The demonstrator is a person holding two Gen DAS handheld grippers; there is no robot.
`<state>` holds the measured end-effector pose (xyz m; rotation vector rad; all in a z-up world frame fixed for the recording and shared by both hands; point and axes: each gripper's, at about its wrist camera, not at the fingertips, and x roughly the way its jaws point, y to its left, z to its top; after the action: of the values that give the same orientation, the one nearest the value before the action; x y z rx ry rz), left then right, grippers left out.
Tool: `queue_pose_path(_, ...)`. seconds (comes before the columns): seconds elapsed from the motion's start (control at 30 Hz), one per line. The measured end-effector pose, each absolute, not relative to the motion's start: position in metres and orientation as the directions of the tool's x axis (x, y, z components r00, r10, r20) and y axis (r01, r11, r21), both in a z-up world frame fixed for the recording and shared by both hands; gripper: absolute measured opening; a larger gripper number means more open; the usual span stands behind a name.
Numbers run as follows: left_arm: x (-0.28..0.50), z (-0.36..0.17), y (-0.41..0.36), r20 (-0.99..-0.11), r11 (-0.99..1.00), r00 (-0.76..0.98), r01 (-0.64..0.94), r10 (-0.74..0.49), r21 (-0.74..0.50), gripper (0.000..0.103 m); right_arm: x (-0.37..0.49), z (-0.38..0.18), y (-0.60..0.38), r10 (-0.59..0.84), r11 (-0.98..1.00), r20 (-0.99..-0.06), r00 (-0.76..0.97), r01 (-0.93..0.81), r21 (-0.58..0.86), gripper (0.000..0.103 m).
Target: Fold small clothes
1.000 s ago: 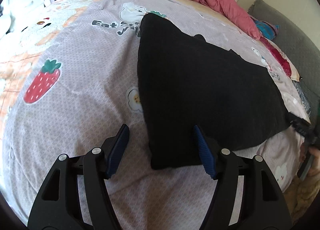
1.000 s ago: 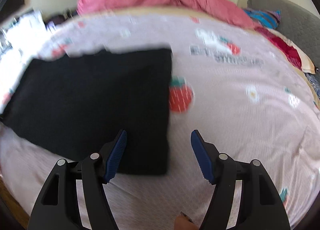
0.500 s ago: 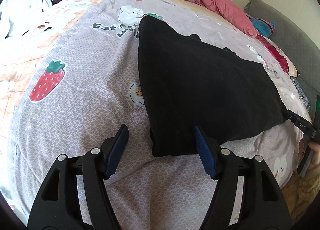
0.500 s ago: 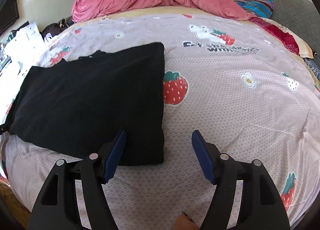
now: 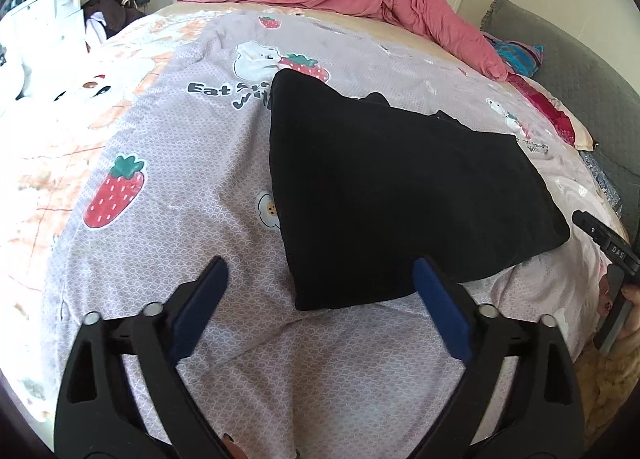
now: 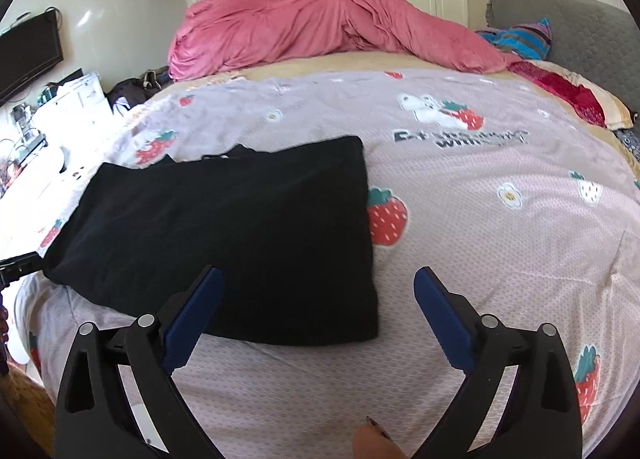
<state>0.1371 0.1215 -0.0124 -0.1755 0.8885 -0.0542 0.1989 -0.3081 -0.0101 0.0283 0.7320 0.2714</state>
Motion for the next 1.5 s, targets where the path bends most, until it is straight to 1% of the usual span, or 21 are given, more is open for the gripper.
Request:
queue_pose_path(0.03,0.136,-0.012,0.121,-0.765,0.985,0.635,-0.030,-0.113,-0.171,0.093,0.198,-0.008,-0.305,0.261,0.962,-0.651,0.713,-0.245,0.117,0.098)
queue_pose_path(0.3,0.130,-0.007,0.124,-0.754,0.987,0.651,-0.047,-0.087,-0.155,0.093,0.193,-0.003,-0.276,0.309,0.942,-0.629,0.713,-0.320,0.100,0.098)
queue_pose_path(0.87,0.130,-0.001,0.149,-0.749,0.981,0.662,-0.120,-0.038,-0.155,0.093,0.164,-0.004,-0.182,0.386,0.852,-0.614,0.688,-0.521,-0.048,0.098)
queue_pose_path(1.03,0.134,0.001,0.156,-0.745,0.976,0.667,-0.145,-0.026,-0.164,0.093,0.154,-0.006,-0.155,0.406,0.817,-0.615,0.676,-0.570,-0.089,0.098)
queue_pose_path(1.37,0.156,0.006,0.167,-0.747,0.963,0.665,-0.197,-0.005,-0.182,0.093,0.142,-0.011,-0.100,0.455,0.740,-0.637,0.622,-0.662,-0.117,0.098)
queue_pose_path(1.5,0.167,0.006,0.169,-0.746,0.957,0.666,-0.213,-0.004,-0.195,0.094,0.138,-0.019,-0.074,0.442,0.703,-0.650,0.619,-0.689,-0.178,0.098)
